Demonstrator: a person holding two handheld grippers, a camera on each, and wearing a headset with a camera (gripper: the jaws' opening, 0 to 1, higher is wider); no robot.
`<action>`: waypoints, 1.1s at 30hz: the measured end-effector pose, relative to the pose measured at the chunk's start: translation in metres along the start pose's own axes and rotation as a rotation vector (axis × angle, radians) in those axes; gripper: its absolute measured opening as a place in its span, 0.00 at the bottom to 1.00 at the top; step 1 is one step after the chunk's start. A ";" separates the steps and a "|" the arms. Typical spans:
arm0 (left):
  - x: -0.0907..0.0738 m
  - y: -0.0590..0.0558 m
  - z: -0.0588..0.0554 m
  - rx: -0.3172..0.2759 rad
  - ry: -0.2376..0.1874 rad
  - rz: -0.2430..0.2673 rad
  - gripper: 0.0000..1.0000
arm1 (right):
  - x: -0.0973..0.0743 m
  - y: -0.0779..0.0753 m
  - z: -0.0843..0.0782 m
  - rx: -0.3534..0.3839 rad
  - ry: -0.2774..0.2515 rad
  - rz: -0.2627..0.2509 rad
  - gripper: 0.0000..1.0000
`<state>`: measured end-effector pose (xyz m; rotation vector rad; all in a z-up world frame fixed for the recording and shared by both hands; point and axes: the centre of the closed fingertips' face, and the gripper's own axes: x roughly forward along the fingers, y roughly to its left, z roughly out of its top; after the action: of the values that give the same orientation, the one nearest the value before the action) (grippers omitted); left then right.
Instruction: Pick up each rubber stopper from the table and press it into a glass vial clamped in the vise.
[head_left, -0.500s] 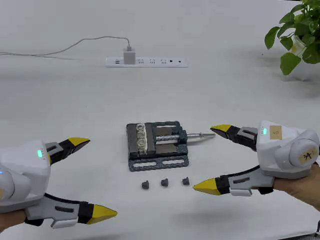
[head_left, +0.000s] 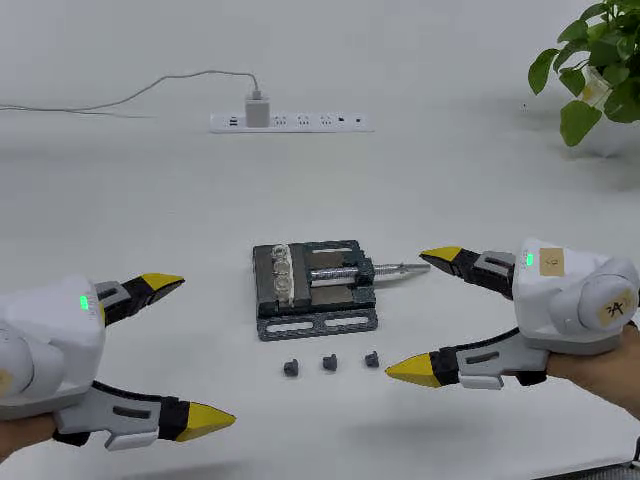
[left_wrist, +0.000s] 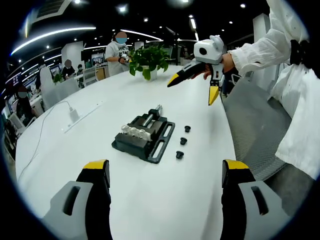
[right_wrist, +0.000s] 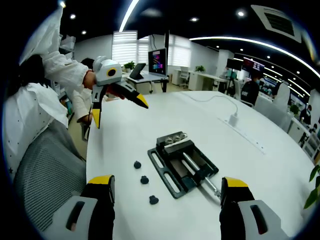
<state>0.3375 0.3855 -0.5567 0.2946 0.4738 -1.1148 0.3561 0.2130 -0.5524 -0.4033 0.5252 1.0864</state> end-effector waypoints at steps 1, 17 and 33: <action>0.000 0.000 0.000 0.004 0.000 -0.001 0.92 | 0.000 0.000 0.000 0.001 0.000 0.000 0.86; 0.010 -0.001 0.009 0.026 0.037 -0.024 0.82 | -0.001 -0.001 0.000 0.003 -0.007 -0.006 0.84; 0.029 -0.013 0.007 0.085 0.116 -0.091 0.64 | -0.003 -0.003 -0.003 0.016 -0.012 -0.020 0.82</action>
<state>0.3373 0.3545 -0.5653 0.4179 0.5479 -1.2126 0.3569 0.2076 -0.5526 -0.3870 0.5184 1.0643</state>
